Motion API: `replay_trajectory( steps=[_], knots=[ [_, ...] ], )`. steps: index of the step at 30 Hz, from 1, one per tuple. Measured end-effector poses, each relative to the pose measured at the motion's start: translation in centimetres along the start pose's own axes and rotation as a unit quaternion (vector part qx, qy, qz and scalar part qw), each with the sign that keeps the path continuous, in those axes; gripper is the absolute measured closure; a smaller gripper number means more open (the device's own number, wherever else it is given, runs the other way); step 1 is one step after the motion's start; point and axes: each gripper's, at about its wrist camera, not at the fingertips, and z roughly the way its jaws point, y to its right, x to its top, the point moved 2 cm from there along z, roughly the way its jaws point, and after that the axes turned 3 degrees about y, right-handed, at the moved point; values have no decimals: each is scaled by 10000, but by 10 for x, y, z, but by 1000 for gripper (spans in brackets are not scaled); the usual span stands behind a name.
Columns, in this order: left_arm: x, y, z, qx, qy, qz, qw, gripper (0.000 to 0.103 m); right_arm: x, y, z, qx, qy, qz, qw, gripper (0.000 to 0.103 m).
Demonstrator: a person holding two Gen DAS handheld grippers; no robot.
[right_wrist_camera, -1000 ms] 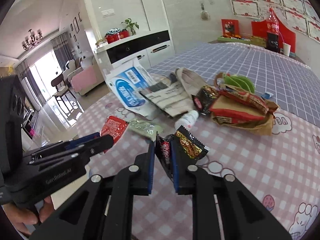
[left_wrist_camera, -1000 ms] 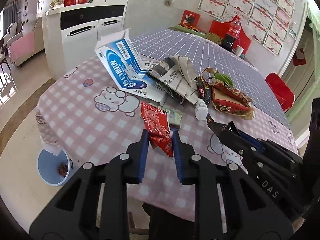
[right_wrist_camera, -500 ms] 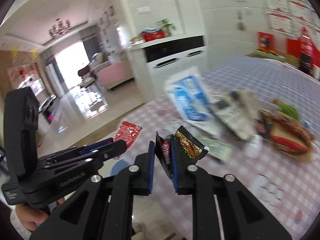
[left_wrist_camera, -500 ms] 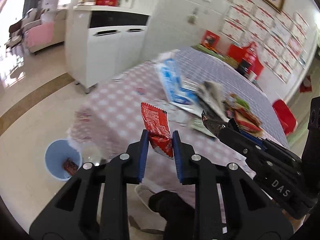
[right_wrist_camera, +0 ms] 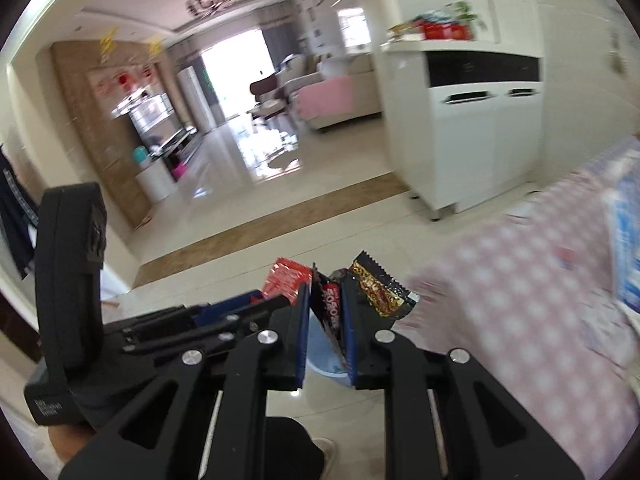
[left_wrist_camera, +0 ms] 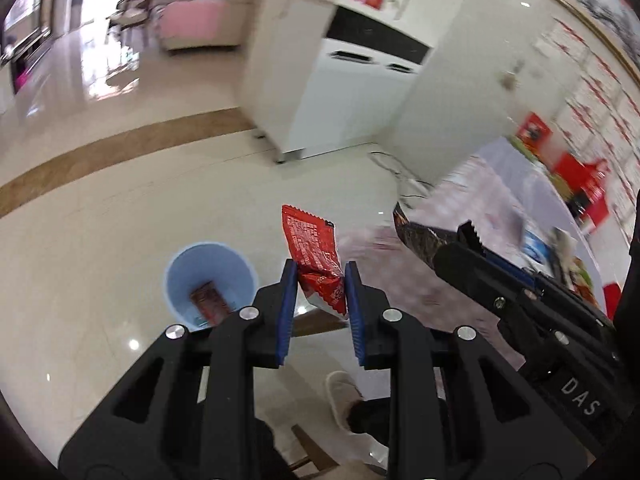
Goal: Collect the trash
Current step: 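Carry both wrappers to the wastebasket and open both tools over it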
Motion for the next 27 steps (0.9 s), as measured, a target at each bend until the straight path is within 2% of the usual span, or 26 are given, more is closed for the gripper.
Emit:
replay_trajectory(
  steps=[7, 10, 11, 12, 13, 18, 27],
  knots=[
    [21, -50, 31, 251, -146, -426, 9987, 79, 18, -16, 72, 352, -196, 45, 9992, 88],
    [34, -60, 45, 393, -84, -330, 9986, 76, 23, -12, 94, 313, -225, 121, 9992, 88],
    [38, -61, 49, 524, -16, -236, 9983, 72, 24, -10, 100, 293, -217, 134, 9992, 88],
    [42, -64, 56, 741, -26, -171, 9971, 42, 24, -8, 105, 276, -221, 160, 9992, 88],
    [45, -70, 63, 944, -33, -181, 9954, 32, 24, -7, 111, 253, -223, 193, 9992, 88],
    [44, -95, 78, 932, -221, -573, 9938, 32, 17, 0, 132, 170, -389, 304, 9986, 88],
    [27, -108, 78, 967, -356, -804, 9914, 32, 13, -4, 157, 207, -558, 325, 9977, 88]
  ],
)
